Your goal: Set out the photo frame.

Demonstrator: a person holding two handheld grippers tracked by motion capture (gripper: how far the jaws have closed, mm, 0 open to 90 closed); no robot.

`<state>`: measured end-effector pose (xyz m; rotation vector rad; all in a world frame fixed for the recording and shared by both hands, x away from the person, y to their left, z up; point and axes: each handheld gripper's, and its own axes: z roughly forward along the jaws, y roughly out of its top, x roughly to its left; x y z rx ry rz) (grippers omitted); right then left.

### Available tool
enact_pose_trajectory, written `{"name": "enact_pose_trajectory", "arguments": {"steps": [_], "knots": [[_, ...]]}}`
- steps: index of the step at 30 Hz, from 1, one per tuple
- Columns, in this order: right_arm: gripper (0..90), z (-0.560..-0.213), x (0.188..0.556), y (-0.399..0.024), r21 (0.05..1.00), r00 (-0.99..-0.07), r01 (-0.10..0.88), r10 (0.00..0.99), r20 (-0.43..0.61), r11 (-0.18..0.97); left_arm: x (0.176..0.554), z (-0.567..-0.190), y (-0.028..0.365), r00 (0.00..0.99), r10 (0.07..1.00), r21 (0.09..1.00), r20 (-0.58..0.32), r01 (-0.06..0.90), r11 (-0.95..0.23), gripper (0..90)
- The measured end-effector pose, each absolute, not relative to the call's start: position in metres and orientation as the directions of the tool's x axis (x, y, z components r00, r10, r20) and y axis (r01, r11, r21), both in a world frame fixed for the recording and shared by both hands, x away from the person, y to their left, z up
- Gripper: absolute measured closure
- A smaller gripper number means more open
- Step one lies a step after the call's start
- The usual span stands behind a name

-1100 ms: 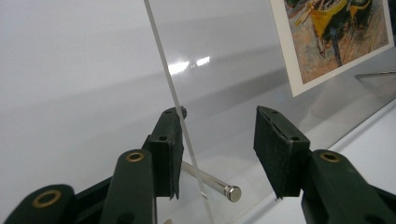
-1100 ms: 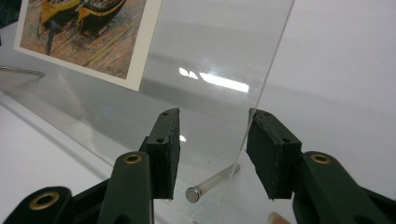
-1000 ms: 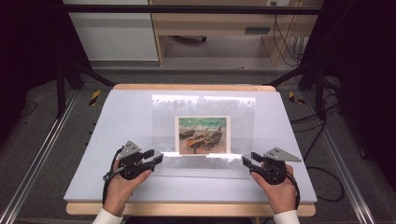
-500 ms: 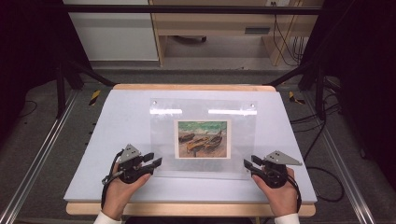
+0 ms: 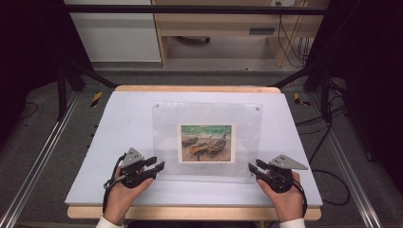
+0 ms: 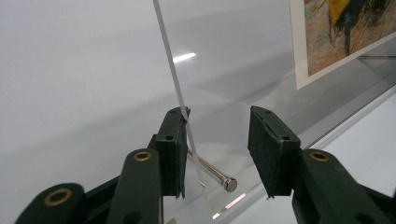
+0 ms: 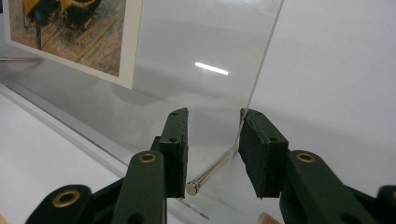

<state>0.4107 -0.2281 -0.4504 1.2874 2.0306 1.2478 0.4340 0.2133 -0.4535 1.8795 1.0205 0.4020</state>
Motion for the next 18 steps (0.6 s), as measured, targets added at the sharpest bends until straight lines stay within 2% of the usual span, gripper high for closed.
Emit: {"name": "enact_pose_trajectory", "arguments": {"steps": [18], "knots": [[60.9, -0.453, 0.4075, -0.2267, 0.867, -0.503, 0.445, 0.864, 0.035, 0.224, 0.4321, -0.4544, 0.2124, 0.603, 0.788, 0.844, -0.129, 0.484, -0.232, 57.0]]}}
